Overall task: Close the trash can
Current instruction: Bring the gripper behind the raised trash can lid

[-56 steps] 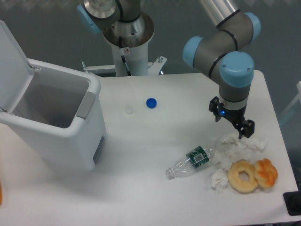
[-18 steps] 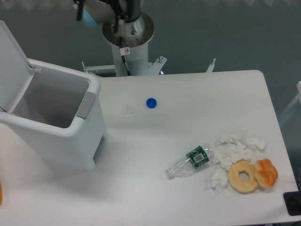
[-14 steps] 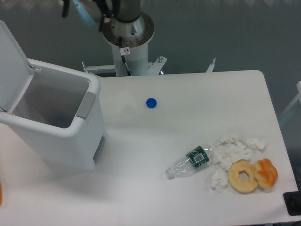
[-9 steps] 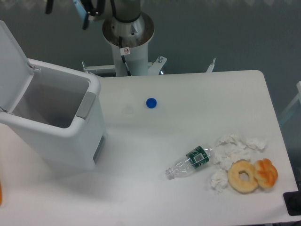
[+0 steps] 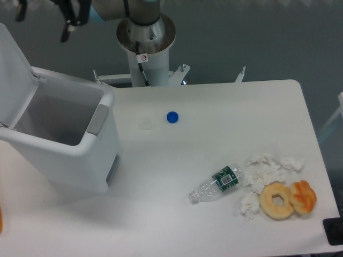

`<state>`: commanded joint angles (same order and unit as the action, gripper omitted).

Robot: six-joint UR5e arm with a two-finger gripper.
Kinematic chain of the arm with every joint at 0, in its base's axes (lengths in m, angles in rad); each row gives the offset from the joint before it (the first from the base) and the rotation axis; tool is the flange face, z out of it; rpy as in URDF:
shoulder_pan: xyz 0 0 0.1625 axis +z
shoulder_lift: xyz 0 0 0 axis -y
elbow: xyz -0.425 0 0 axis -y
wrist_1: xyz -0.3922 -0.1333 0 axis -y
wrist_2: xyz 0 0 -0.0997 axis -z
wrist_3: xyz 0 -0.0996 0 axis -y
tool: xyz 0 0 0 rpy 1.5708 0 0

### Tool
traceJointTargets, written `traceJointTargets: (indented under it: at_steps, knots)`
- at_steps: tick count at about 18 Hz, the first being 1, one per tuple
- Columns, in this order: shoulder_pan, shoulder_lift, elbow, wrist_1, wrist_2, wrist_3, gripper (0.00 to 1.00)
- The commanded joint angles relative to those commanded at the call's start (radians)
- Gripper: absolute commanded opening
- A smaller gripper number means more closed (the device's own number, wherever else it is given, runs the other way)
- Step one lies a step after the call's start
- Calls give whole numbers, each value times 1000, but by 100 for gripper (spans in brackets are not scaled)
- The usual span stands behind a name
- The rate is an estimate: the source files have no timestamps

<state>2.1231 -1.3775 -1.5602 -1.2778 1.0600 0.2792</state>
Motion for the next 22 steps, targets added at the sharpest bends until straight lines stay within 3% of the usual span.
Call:
traceJointTargets:
  at_steps: [10, 22]
  knots:
    - [-54, 11, 8, -3, 0, -43, 100]
    - [-92, -29, -5, -5, 29, -58, 100]
